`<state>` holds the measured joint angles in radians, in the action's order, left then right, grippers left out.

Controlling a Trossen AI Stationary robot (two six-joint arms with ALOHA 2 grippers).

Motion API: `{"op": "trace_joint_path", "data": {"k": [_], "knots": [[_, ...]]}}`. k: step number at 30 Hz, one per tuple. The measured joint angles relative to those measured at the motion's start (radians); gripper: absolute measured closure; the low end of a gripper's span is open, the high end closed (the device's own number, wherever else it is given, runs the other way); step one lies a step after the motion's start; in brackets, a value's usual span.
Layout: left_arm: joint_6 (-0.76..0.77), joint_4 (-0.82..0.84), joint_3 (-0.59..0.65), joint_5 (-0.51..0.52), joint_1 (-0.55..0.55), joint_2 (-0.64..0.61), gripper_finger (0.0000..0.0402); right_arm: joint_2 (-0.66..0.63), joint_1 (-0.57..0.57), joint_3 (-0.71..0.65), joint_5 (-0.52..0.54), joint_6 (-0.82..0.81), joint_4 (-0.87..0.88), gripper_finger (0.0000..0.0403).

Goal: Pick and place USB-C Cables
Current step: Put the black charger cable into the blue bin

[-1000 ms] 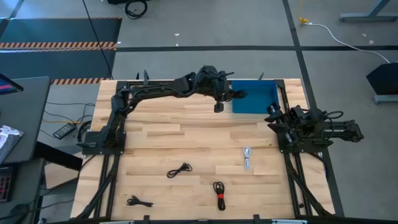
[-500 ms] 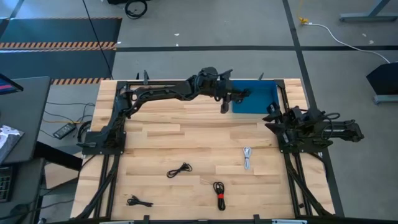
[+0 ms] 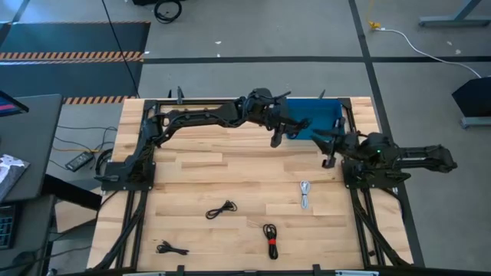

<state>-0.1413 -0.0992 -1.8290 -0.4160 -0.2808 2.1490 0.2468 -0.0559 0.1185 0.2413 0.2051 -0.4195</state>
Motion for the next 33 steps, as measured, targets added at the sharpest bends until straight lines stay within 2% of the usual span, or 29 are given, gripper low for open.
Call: {"op": "trace_joint_path", "data": {"k": [5,11,15,18,20,23,26,30,33], "knots": [[-0.001,0.04,0.0,0.0,0.0,0.0,0.0325,0.128,-0.021,0.073,0.004,0.043,-0.012,0.0252],[-0.001,0.061,0.0,0.0,-0.004,0.0,0.0324,0.236,-0.048,0.164,0.088,0.015,0.03,0.0154],[-0.009,0.06,0.0,0.0,-0.004,0.0,0.0323,0.318,-0.073,0.187,0.11,-0.072,0.031,0.0087],[-0.01,0.053,0.0,0.0,-0.004,0.0,0.0323,0.384,-0.087,0.19,0.097,-0.105,-0.016,0.0053],[-0.02,0.05,0.0,-0.001,-0.003,0.0,0.0323,0.425,-0.091,0.19,0.087,-0.1,-0.066,0.0045],[-0.025,0.054,0.0,-0.001,-0.003,0.0,0.0322,0.468,-0.092,0.19,0.083,-0.092,-0.127,0.006],[-0.026,0.07,0.0,0.0,-0.005,0.0,0.0322,0.477,-0.092,0.19,0.08,-0.085,-0.152,0.011],[-0.026,0.088,0.0,-0.001,-0.018,0.0,0.0322,0.473,-0.092,0.19,0.079,-0.079,-0.149,0.0215],[-0.025,0.095,0.0,-0.003,-0.031,-0.003,0.0322,0.473,-0.092,0.19,0.081,-0.059,-0.141,0.0317]]}}
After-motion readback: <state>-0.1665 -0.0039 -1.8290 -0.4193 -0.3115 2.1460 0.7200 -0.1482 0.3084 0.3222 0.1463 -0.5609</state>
